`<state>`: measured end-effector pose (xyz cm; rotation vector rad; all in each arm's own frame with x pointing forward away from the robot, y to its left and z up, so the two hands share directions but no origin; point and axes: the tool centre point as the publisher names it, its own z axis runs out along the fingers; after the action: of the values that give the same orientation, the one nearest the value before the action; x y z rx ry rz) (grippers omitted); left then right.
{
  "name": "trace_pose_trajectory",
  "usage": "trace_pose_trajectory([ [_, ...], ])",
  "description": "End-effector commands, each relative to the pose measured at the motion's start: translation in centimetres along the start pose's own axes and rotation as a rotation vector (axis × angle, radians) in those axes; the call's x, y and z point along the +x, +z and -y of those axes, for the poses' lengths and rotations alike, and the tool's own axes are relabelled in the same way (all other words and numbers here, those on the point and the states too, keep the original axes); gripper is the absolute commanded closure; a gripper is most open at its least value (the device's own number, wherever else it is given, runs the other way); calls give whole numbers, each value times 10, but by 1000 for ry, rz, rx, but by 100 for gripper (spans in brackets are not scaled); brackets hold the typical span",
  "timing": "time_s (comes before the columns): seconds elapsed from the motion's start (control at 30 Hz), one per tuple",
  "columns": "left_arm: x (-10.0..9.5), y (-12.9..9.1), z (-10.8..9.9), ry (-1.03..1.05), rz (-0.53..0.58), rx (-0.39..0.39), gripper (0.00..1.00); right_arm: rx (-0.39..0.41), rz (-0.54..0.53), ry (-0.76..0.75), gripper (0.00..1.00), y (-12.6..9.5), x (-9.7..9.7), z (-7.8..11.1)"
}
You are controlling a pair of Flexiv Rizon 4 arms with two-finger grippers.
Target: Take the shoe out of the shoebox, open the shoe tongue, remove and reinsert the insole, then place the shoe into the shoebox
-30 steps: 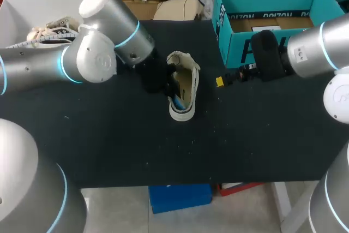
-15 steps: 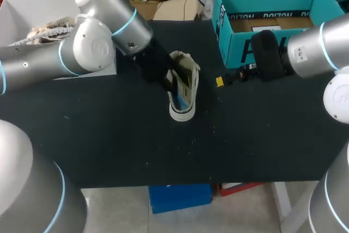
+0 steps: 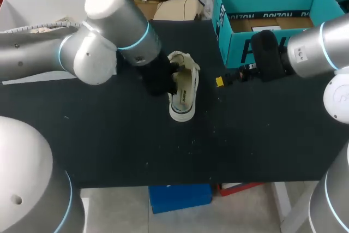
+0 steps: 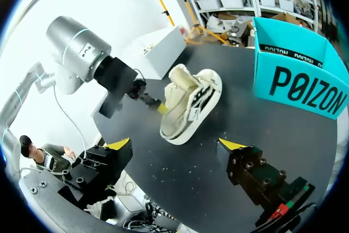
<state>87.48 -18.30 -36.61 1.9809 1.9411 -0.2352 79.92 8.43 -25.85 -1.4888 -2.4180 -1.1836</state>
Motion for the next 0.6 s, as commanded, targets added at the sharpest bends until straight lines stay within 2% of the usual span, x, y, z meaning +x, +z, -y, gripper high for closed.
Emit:
trace_pose_trajectory([
  [0.03, 0, 6, 4, 0, -181, -13, 100, 3, 4, 1, 0, 1, 1, -1],
  [0.6, 4, 42, 15, 7, -217, 54, 100, 3, 4, 1, 0, 1, 1, -1],
])
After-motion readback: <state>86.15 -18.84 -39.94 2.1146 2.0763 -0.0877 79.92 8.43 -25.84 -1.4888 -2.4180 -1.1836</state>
